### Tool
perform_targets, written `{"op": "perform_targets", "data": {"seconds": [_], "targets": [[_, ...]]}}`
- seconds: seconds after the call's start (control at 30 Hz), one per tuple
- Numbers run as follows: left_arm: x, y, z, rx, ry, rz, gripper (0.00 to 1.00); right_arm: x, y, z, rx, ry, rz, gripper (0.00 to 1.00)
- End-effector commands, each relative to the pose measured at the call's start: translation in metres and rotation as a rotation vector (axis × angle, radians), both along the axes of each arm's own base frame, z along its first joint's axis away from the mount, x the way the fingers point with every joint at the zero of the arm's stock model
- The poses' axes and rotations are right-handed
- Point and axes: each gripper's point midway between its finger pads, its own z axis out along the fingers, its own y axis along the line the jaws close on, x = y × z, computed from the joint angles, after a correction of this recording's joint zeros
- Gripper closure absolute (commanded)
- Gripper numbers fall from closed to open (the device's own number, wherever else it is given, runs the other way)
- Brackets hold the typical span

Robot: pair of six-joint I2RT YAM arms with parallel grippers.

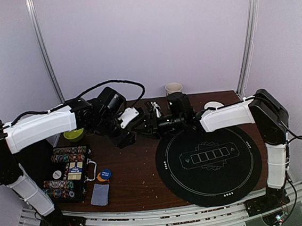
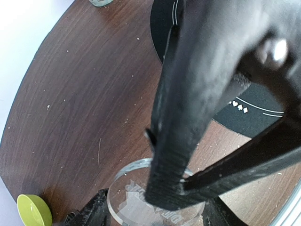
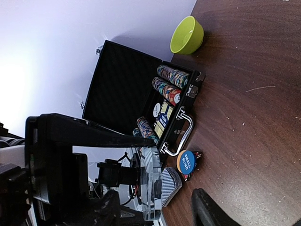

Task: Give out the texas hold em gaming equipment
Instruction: Pass from the left arm to the right, then place the dealer button on the poker table mat.

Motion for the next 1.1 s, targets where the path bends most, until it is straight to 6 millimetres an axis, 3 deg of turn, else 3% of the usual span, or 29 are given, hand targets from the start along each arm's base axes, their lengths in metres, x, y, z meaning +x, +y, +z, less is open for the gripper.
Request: {"op": "perform_targets", "data": {"seconds": [0.0,0.33,0.4,0.57,0.6,0.7,0.77,0.8,0.93,1.07], "targets": [[0.009,-0.008,0.024,-0.059,-0.068,-0.006,0.55,-0.009,0.015,0.01,0.046,-0.001,0.054,0.5],[0.01,-0.007,0.018,-0.047,-0.066,0.005,0.55,-0.012,0.016,0.015,0.033,-0.002,0.087,1.0],[0.01,-0.008,0.017,-0.054,-0.06,0.004,0.53,-0.009,0.011,0.012,0.007,-0.004,0.074,1.0],[0.003,-0.013,0.027,-0.131,-0.038,0.016,0.08,0.013,-0.022,0.006,-0.099,-0.063,-0.023,1.0],[0.002,-0.014,0.03,-0.157,-0.041,0.017,0.03,0.018,-0.033,0.004,-0.118,-0.066,-0.047,1.0],[-0.001,-0.02,0.036,-0.239,-0.041,0.019,0.02,0.032,-0.073,0.0,-0.158,-0.063,-0.129,1.0],[0.001,-0.023,0.038,-0.272,-0.046,0.027,0.02,0.044,-0.11,-0.009,-0.192,-0.046,-0.209,1.0],[0.003,-0.024,0.037,-0.279,-0.05,0.038,0.02,0.046,-0.131,-0.023,-0.225,-0.026,-0.251,1.0],[0.014,-0.016,0.021,-0.249,-0.027,0.094,0.02,0.057,-0.212,-0.058,-0.367,0.019,-0.437,1.0],[0.02,-0.002,0.002,-0.195,-0.02,0.144,0.02,0.059,-0.272,-0.078,-0.434,0.051,-0.582,1.0]]}}
